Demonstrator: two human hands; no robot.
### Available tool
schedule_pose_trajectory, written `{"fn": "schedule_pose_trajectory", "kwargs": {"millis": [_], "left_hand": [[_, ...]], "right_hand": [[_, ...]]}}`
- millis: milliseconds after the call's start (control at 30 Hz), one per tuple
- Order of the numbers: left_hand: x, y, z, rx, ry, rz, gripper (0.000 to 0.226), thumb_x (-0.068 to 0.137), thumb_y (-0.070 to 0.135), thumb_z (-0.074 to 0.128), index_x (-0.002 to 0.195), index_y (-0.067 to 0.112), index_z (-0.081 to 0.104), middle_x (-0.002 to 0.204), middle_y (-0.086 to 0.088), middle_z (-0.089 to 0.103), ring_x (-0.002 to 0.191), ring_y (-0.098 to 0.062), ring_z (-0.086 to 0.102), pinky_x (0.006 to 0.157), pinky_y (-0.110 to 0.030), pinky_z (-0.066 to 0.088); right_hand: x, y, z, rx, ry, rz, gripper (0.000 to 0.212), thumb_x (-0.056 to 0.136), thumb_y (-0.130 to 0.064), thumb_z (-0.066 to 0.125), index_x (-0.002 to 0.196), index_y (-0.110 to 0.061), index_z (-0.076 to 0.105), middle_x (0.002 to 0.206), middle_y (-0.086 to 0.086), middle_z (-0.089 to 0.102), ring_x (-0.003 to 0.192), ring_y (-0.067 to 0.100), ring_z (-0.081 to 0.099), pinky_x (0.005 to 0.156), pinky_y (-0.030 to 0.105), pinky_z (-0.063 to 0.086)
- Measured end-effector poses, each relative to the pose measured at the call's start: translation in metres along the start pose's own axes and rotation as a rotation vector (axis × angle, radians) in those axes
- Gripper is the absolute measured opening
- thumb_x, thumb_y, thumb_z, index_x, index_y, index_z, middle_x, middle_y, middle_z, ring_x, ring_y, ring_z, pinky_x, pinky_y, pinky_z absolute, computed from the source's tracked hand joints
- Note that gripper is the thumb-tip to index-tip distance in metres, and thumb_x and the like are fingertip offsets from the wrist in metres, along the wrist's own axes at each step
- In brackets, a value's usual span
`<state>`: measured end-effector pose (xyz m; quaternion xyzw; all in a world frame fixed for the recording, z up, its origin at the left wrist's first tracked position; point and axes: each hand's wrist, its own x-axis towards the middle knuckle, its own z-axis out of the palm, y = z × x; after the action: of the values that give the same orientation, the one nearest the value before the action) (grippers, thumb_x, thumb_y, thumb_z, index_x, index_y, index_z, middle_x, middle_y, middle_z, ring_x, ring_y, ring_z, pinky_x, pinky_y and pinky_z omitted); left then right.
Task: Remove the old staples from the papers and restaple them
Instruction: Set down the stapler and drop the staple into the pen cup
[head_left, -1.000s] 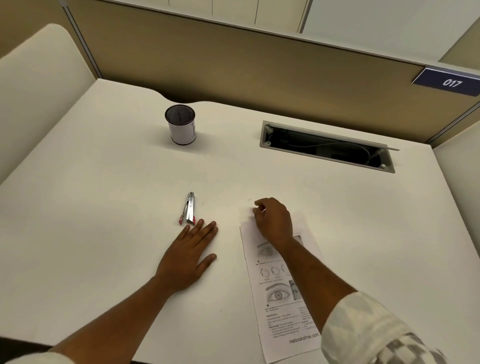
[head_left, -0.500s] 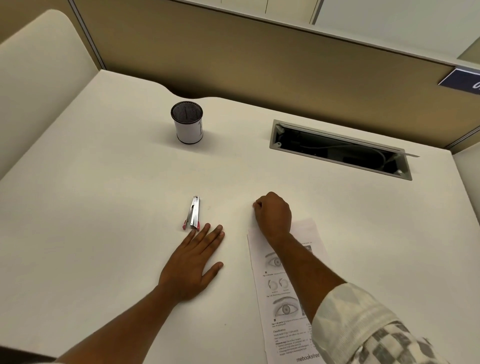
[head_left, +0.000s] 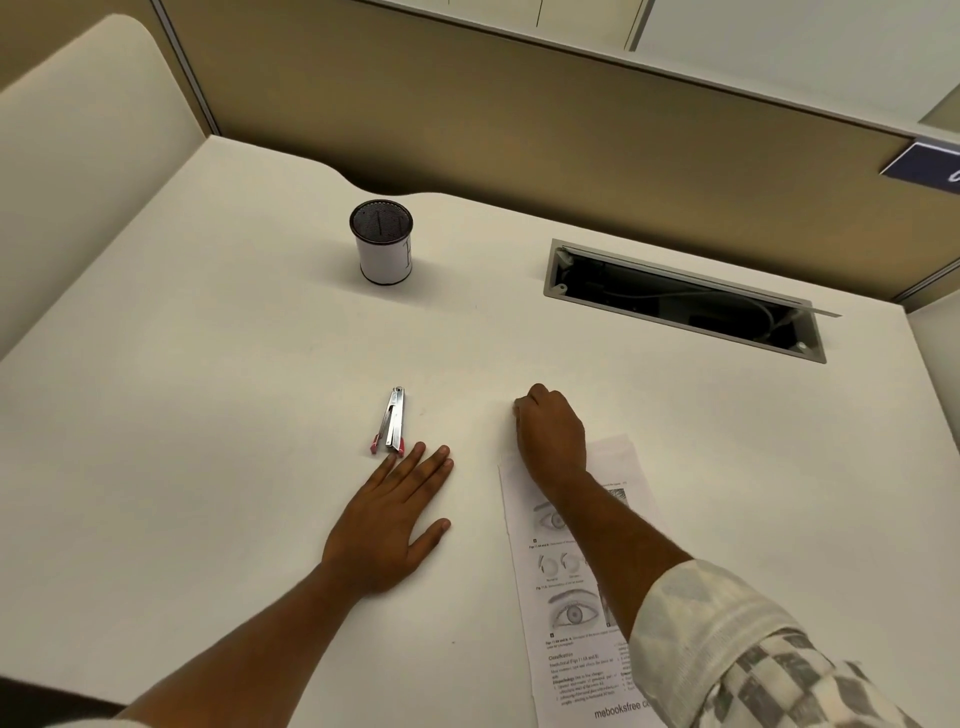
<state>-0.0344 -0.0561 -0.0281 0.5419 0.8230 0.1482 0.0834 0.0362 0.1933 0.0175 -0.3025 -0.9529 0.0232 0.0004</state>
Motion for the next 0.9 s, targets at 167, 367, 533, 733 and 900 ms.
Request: {"fn": "schedule_pose_trajectory", "kwargs": {"millis": [167, 367, 533, 733, 900], "left_hand": [[0.000, 0.000, 0.001, 0.009, -0.003, 0.001, 0.069, 0.104, 0.055, 0.034, 0.163, 0.028, 0.012, 0.171, 0.015, 0.010, 0.159, -0.011, 0.006, 0.127, -0.039, 0.017], [-0.001, -0.001, 0.001, 0.008, -0.001, 0.000, 0.069, 0.104, 0.055, 0.033, 0.163, 0.029, 0.012, 0.171, 0.015, 0.009, 0.159, -0.011, 0.006, 0.128, -0.038, 0.015], [-0.001, -0.001, 0.001, 0.015, -0.003, -0.002, 0.069, 0.104, 0.056, 0.032, 0.164, 0.029, 0.010, 0.171, 0.016, 0.008, 0.159, -0.011, 0.004, 0.128, -0.038, 0.015], [-0.001, -0.001, 0.002, 0.000, 0.001, -0.003, 0.069, 0.104, 0.056, 0.033, 0.163, 0.029, 0.011, 0.171, 0.016, 0.009, 0.159, -0.011, 0.005, 0.128, -0.039, 0.017], [0.000, -0.001, 0.003, 0.000, 0.008, 0.000, 0.069, 0.104, 0.055, 0.034, 0.163, 0.028, 0.013, 0.171, 0.015, 0.010, 0.159, -0.011, 0.006, 0.127, -0.040, 0.018]], "right_hand": [[-0.001, 0.002, 0.000, -0.034, 0.037, -0.052, 0.024, 0.072, 0.017, 0.060, 0.076, -0.007, 0.059, 0.085, 0.010, 0.059, 0.075, 0.028, 0.055, 0.049, 0.035, 0.036], [0.000, 0.004, -0.001, -0.057, 0.091, -0.060, 0.028, 0.059, 0.020, 0.067, 0.070, -0.006, 0.060, 0.075, 0.011, 0.060, 0.065, 0.029, 0.059, 0.044, 0.033, 0.040], [0.002, 0.017, 0.009, -0.059, 0.056, -0.059, 0.025, 0.084, 0.013, 0.050, 0.097, -0.004, 0.062, 0.101, 0.013, 0.061, 0.089, 0.030, 0.059, 0.062, 0.036, 0.047], [0.007, 0.032, 0.009, 0.253, 0.055, 0.031, 0.025, 0.104, -0.007, 0.038, 0.108, -0.002, 0.061, 0.112, 0.015, 0.060, 0.101, 0.031, 0.058, 0.086, 0.039, 0.048], [0.003, 0.047, 0.004, 0.543, 0.097, 0.233, 0.018, 0.100, -0.016, 0.054, 0.095, -0.011, 0.070, 0.103, 0.005, 0.069, 0.096, 0.023, 0.064, 0.084, 0.030, 0.047]]}}
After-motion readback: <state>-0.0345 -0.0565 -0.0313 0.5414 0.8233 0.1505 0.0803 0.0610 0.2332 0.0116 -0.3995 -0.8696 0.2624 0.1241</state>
